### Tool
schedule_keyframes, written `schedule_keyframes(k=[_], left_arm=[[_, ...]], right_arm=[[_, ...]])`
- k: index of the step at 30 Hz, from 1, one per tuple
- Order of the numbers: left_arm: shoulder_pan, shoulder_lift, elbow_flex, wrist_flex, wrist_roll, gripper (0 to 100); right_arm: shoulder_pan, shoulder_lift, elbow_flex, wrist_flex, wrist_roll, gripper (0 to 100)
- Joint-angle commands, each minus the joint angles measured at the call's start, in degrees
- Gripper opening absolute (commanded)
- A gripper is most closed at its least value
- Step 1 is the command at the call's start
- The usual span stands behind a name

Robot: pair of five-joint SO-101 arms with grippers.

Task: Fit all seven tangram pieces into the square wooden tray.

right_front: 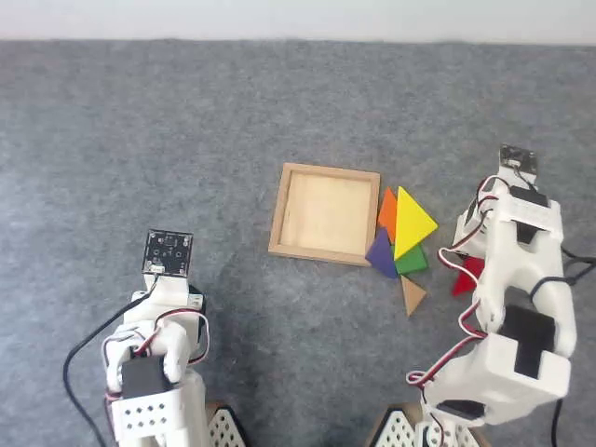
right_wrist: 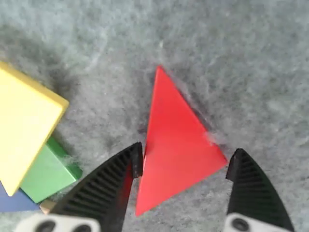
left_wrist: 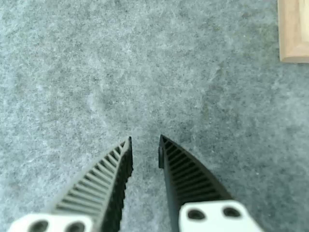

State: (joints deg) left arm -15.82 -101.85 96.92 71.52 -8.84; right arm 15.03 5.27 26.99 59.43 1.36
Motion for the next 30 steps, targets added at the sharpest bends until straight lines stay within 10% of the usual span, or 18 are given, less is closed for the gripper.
schedule_keyframes(k=[1,30], left_arm=[[-0.26,-0.7,-0.4,0.0,0.18,9],[-0.35,-0.7,-0.4,0.0,0.18,9]], right_arm=[[0.4,-4.26,-0.35,0.4,-0.7,28.6],[-0.22,-9.98,4.04,4.0,-9.58,28.5]])
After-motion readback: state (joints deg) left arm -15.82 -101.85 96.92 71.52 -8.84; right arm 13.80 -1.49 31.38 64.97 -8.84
